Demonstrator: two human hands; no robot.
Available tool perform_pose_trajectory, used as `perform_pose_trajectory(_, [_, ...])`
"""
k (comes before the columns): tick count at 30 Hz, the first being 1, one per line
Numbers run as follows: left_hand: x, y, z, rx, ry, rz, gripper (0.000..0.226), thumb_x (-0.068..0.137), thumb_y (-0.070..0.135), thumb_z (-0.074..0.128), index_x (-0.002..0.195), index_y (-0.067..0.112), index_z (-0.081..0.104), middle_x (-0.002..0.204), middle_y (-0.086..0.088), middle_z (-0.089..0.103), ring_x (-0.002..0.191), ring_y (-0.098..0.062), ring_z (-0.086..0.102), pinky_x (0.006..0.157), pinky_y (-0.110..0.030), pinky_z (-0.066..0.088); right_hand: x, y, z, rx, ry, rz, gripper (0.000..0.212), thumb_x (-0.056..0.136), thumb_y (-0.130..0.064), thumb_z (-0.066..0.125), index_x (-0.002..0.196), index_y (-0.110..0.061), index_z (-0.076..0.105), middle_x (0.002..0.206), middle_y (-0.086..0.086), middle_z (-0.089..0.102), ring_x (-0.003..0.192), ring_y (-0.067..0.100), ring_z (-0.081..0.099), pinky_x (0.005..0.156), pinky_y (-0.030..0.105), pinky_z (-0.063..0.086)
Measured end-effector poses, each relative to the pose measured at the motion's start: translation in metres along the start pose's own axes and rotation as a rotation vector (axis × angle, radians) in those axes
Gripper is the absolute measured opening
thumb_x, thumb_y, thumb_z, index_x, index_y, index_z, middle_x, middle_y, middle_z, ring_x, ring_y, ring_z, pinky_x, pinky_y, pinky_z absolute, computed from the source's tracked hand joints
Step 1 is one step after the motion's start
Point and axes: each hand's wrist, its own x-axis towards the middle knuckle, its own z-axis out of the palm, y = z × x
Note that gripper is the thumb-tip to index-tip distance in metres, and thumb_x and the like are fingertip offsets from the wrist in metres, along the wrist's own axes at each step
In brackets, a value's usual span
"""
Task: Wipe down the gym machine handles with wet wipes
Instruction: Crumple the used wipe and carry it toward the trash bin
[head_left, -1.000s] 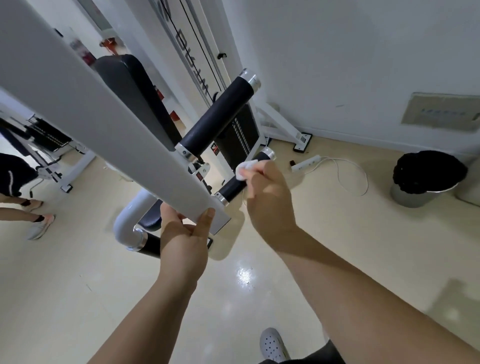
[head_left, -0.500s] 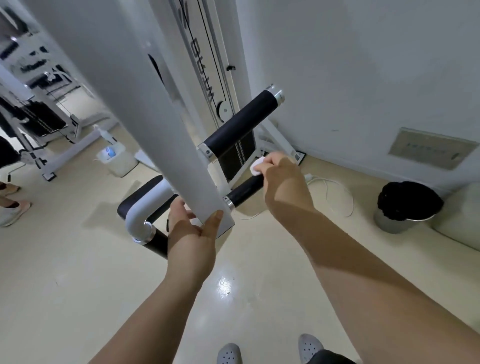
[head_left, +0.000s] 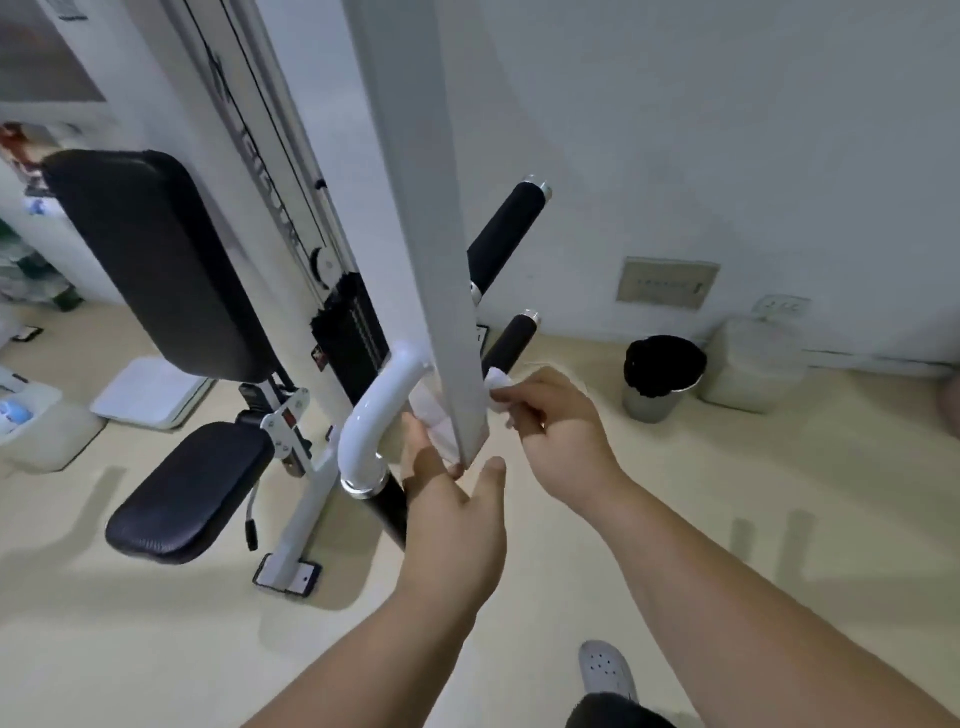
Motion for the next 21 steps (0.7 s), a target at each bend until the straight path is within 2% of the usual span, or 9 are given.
perform_pose_trajectory(2, [-0.016,-0.002,0.004,-0.048,-0.062,-0.06,0.082,0.098,0.036,0.057,0.156,0.048,0.0,0.154,0.007,0.035,0.121,0.001,0.048,0.103,-0.036,0.046,-0.021,-0.001,-0.013,0.054,0.084,0.133,0.03,0.091,0.005,0.058,0.1,-0.018,0.076,0.098,-0.017,0.062,0.086,0.008,0.064,0.083,0.024,0.052])
perform_pose_trajectory(4, [-0.028,-0.002,0.013,-0.101,-0.147,-0.112,0.072,0.099,0.036,0.056,0.157,0.04,0.013,0.152,0.01,0.037,0.116,0.0,0.05,0.087,-0.024,0.044,-0.041,-0.006,-0.03,0.062,0.113,0.205,0.028,0.091,0.003,0.061,0.098,-0.019,0.076,0.101,-0.013,0.065,0.091,0.008,0.065,0.082,0.022,0.052])
perform_pose_trajectory(5, [-0.031,-0.002,0.018,-0.132,-0.201,-0.133,0.064,0.099,0.037,0.056,0.153,0.038,0.023,0.149,0.011,0.042,0.114,0.0,0.053,0.085,-0.023,0.044,-0.05,-0.01,-0.04,0.052,0.126,0.212,0.025,0.09,0.0,0.064,0.097,-0.02,0.077,0.102,-0.012,0.066,0.092,0.008,0.065,0.081,0.019,0.051])
perform_pose_trajectory(8, [-0.03,0.006,0.039,-0.2,-0.373,-0.165,0.035,0.1,0.043,0.054,0.134,0.041,0.047,0.126,0.01,0.065,0.109,-0.014,0.066,0.096,-0.037,0.054,-0.071,-0.016,-0.068,0.101,0.169,0.237,0.017,0.088,-0.002,0.071,0.094,-0.017,0.078,0.104,-0.008,0.068,0.09,0.009,0.067,0.078,0.014,0.05])
perform_pose_trajectory(10, [-0.026,0.015,0.055,-0.259,-0.471,-0.157,0.028,0.103,0.04,0.051,0.127,0.031,0.06,0.111,0.004,0.074,0.1,-0.02,0.071,0.093,-0.039,0.057,-0.082,-0.014,-0.084,0.159,0.197,0.273,0.011,0.088,-0.002,0.072,0.088,-0.012,0.078,0.101,-0.003,0.069,0.084,0.009,0.069,0.072,0.014,0.052])
perform_pose_trajectory(12, [-0.022,0.025,0.074,-0.281,-0.54,-0.155,0.025,0.104,0.033,0.052,0.119,0.02,0.068,0.102,-0.003,0.077,0.088,-0.021,0.071,0.092,-0.04,0.059,-0.088,-0.007,-0.101,0.211,0.218,0.304,0.012,0.088,-0.002,0.071,0.087,-0.013,0.075,0.095,-0.001,0.07,0.084,0.012,0.07,0.068,0.017,0.054])
perform_pose_trajectory(15, [-0.016,0.035,0.112,-0.262,-0.552,-0.186,0.02,0.102,0.021,0.058,0.1,0.01,0.074,0.079,-0.007,0.07,0.079,-0.022,0.065,0.09,-0.042,0.061,-0.088,0.017,-0.131,0.196,0.262,0.29,0.022,0.086,0.002,0.071,0.09,-0.02,0.072,0.094,-0.008,0.069,0.089,0.013,0.07,0.079,0.024,0.056])
perform_pose_trajectory(18, [-0.009,0.042,0.161,-0.255,-0.535,-0.211,0.022,0.1,0.013,0.055,0.094,-0.001,0.071,0.085,-0.021,0.069,0.083,-0.028,0.068,0.087,-0.044,0.058,-0.082,0.051,-0.169,0.145,0.281,0.271,0.024,0.084,-0.002,0.075,0.093,-0.024,0.071,0.1,-0.009,0.065,0.093,0.017,0.069,0.084,0.029,0.058])
perform_pose_trajectory(21, [-0.002,0.056,0.213,-0.274,-0.5,-0.225,0.021,0.099,0.009,0.054,0.095,0.001,0.073,0.09,-0.015,0.075,0.083,-0.025,0.068,0.081,-0.041,0.056,-0.071,0.087,-0.215,0.101,0.27,0.307,0.019,0.085,-0.012,0.077,0.094,-0.028,0.071,0.102,-0.014,0.065,0.092,0.012,0.068,0.082,0.026,0.056])
